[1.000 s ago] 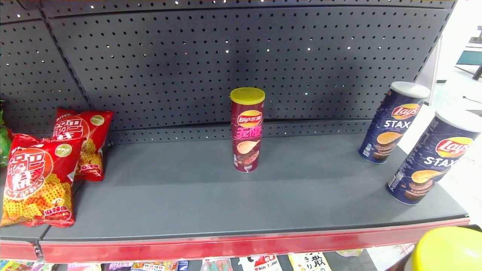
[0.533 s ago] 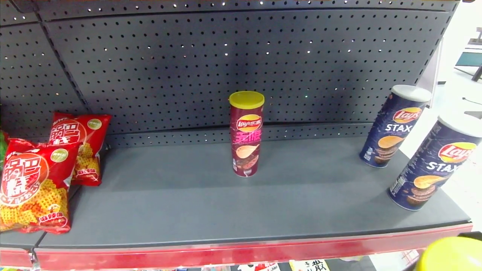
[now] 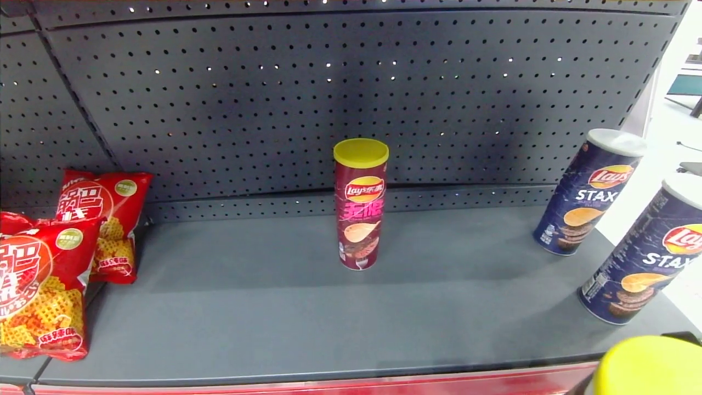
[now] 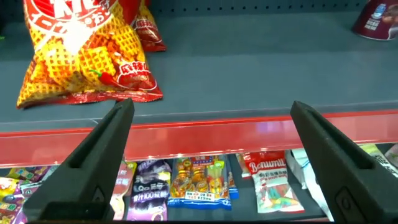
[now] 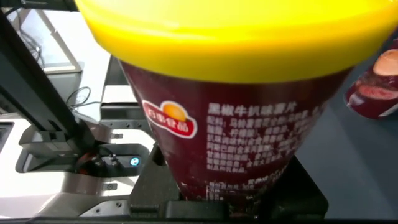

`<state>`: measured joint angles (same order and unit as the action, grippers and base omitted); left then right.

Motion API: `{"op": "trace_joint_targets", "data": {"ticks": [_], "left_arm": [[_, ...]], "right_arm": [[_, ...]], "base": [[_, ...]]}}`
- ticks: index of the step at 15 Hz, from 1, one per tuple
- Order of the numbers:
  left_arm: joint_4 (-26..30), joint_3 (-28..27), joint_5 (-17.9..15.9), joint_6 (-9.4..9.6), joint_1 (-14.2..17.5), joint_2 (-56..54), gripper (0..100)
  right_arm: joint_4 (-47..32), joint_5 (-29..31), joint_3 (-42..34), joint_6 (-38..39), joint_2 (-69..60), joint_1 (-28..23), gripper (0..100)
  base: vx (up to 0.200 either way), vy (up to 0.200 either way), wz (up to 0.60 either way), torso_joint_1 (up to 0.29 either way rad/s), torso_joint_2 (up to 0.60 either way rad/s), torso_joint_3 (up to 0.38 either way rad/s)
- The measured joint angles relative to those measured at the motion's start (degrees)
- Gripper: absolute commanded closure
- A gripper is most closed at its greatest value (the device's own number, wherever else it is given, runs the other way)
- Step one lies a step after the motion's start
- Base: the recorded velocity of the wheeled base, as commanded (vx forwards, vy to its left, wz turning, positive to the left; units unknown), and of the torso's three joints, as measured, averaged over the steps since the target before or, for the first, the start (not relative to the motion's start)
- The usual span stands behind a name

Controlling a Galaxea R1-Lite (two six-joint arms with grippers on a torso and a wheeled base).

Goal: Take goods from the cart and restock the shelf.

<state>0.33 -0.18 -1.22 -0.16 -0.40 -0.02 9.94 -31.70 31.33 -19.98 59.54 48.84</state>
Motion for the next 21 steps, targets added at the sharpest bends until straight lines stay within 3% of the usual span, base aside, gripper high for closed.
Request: {"op": "trace_joint_targets", "data": {"ticks": [3,7,9,11,15,17,18,21], "left_arm": [[0.02,0.0,0.0,-0.22,-0.01,0.02,0],[-1.28,-1.41,-0.5,1.74,0.0,0.32,0],[-3.77,-7.5,-0.63,2.43,-0.76,3.94,0],[-4.95,-18.49,-0.99,3.99,-3.01,12.64,0],[-8.05,-36.85,-4.19,11.84,-6.79,36.1,0],[-14.71,-41.22,-4.96,13.87,-10.01,47.4,0],[-17.76,-42.92,-4.47,14.19,-13.18,52.77,0],[-26.55,-46.09,0.78,13.24,-26.14,67.19,0]], "right_arm": [[-0.01,0.0,0.11,0.06,-0.01,-0.39,100],[0.0,0.11,-0.05,3.32,-0.48,-1.16,100],[0.0,0.15,-0.4,4.13,-0.69,-1.24,100],[-0.01,0.15,-0.62,4.3,-0.41,-1.43,100],[-0.06,0.44,0.37,5.25,1.54,-1.49,100],[0.0,0.69,2.34,5.38,3.79,-1.4,100],[0.05,1.24,3.17,5.47,4.99,-1.49,100],[0.16,1.49,5.29,5.58,7.61,-2.28,100]], "base": [[0.0,0.0,0.0,0.0,0.0,0.0],[0.0,0.0,0.0,0.0,0.0,0.0],[0.0,0.0,0.0,0.0,0.0,0.0],[0.0,0.0,0.0,0.0,0.0,0.0],[0.0,0.0,0.0,0.0,0.0,0.0],[0.0,0.0,0.0,0.0,0.0,0.0],[0.0,0.0,0.0,0.0,0.0,0.0],[0.0,0.0,0.0,0.0,0.0,0.0]]}}
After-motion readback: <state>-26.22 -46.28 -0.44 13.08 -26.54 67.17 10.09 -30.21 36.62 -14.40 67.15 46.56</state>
